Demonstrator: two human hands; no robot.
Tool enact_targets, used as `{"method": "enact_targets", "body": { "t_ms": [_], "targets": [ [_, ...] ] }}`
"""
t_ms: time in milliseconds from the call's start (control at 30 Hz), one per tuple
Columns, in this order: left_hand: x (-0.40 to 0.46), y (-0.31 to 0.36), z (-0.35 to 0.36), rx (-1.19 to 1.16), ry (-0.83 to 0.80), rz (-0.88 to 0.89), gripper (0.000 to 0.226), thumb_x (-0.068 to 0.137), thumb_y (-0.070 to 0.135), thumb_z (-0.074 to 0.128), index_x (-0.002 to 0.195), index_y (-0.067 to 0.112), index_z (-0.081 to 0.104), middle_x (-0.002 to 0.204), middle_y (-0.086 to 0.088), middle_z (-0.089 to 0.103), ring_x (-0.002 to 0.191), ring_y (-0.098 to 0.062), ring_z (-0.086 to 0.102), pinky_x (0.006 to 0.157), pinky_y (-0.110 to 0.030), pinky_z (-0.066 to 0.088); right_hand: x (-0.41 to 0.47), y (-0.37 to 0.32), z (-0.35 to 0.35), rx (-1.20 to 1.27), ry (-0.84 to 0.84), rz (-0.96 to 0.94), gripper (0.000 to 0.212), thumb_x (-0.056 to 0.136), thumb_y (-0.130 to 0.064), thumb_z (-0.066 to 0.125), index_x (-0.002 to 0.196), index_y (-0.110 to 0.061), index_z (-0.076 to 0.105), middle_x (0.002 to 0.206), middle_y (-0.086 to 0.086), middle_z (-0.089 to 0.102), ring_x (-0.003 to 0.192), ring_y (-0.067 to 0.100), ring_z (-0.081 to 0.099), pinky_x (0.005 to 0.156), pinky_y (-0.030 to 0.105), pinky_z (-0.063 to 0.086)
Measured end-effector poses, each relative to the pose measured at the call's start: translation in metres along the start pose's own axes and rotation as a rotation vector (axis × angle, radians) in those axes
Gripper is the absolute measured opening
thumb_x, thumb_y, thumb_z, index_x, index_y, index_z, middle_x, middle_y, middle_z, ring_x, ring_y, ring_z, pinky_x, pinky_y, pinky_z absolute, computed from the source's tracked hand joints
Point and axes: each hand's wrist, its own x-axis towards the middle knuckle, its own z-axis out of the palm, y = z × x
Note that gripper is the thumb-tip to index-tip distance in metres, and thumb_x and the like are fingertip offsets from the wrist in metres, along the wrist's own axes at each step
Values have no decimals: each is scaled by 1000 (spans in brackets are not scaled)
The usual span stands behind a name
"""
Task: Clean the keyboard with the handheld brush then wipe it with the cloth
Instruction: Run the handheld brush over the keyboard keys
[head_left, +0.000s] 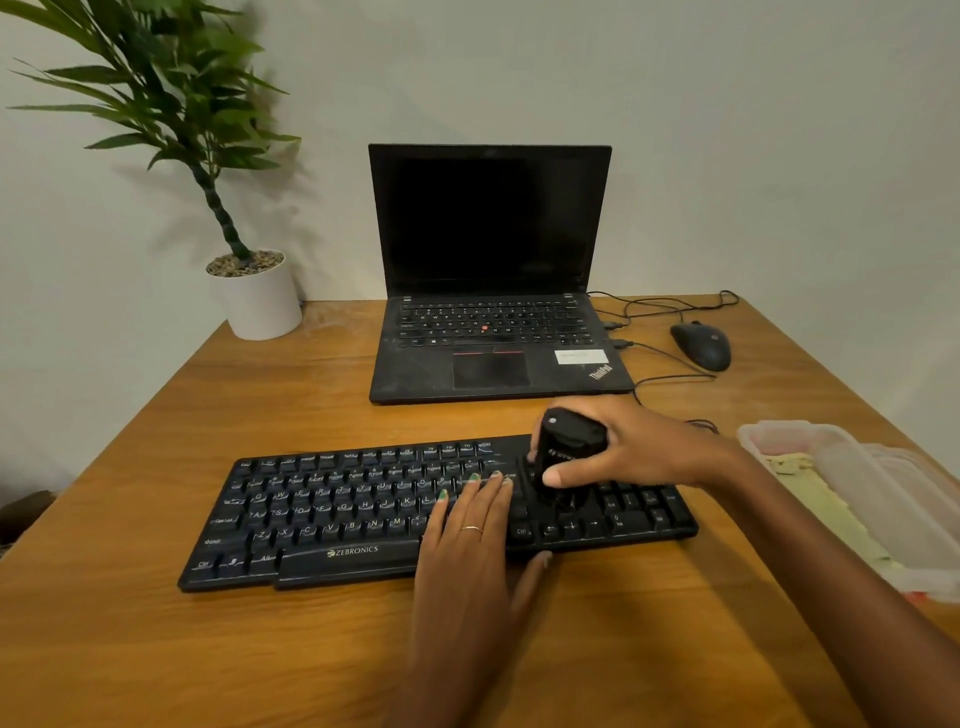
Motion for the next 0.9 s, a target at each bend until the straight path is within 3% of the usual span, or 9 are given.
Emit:
{"method": "enact_targets", "body": {
  "t_ms": [100, 200, 333, 500, 633, 767, 900],
  "targets": [
    [0, 0, 0, 3, -7, 2, 70, 84, 67, 36, 131, 20, 56, 132, 4, 59, 123, -12, 54, 105, -44, 31, -8, 4, -12, 15, -70, 20, 27, 82, -21, 71, 107, -17, 60, 101, -2, 66, 89, 8, 65, 72, 20, 54],
    [-1, 0, 2, 5, -10, 4, 70, 84, 67, 36, 132, 21, 55, 132, 5, 59, 124, -12, 53, 105, -44, 30, -9, 6, -23, -3, -113, 76, 27, 82, -23, 71, 106, -21, 60, 102, -3, 67, 89, 8, 66, 74, 26, 56],
    [1, 1, 0, 7, -10, -9, 70, 82, 67, 36, 130, 21, 57, 130, 5, 61, 122, -12, 55, 104, -41, 32, -3, 5, -7, 9, -103, -6, 27, 82, -23, 72, 106, -18, 61, 104, -2, 66, 93, 11, 65, 79, 28, 55],
    [-1, 0, 1, 9, -9, -5, 70, 82, 68, 36, 131, 21, 56, 132, 6, 59, 123, -11, 54, 104, -41, 32, -7, 3, -29, -27, -225, 105, 29, 82, -22, 72, 109, -20, 60, 107, -2, 66, 95, 14, 66, 81, 37, 57],
    [1, 1, 0, 12, -1, 0, 70, 82, 68, 36, 129, 21, 58, 129, 5, 61, 121, -12, 56, 103, -40, 33, -4, 2, -13, 15, -187, 22, 30, 83, -19, 71, 111, -16, 60, 111, 0, 64, 98, 13, 64, 84, 31, 55],
    [1, 0, 1, 15, -15, 0, 70, 82, 68, 35, 130, 21, 57, 130, 5, 61, 121, -12, 56, 103, -41, 34, -11, 2, -35, -7, -269, 101, 31, 82, -17, 71, 110, -19, 60, 109, -3, 65, 97, 12, 65, 79, 29, 56],
    [0, 0, 3, -23, -15, -1, 70, 83, 68, 37, 131, 20, 56, 131, 4, 60, 122, -13, 55, 104, -40, 33, -3, 0, -12, 26, -244, -1, 33, 82, -13, 70, 114, -14, 59, 115, -1, 62, 103, 12, 62, 86, 30, 54]
  ]
}}
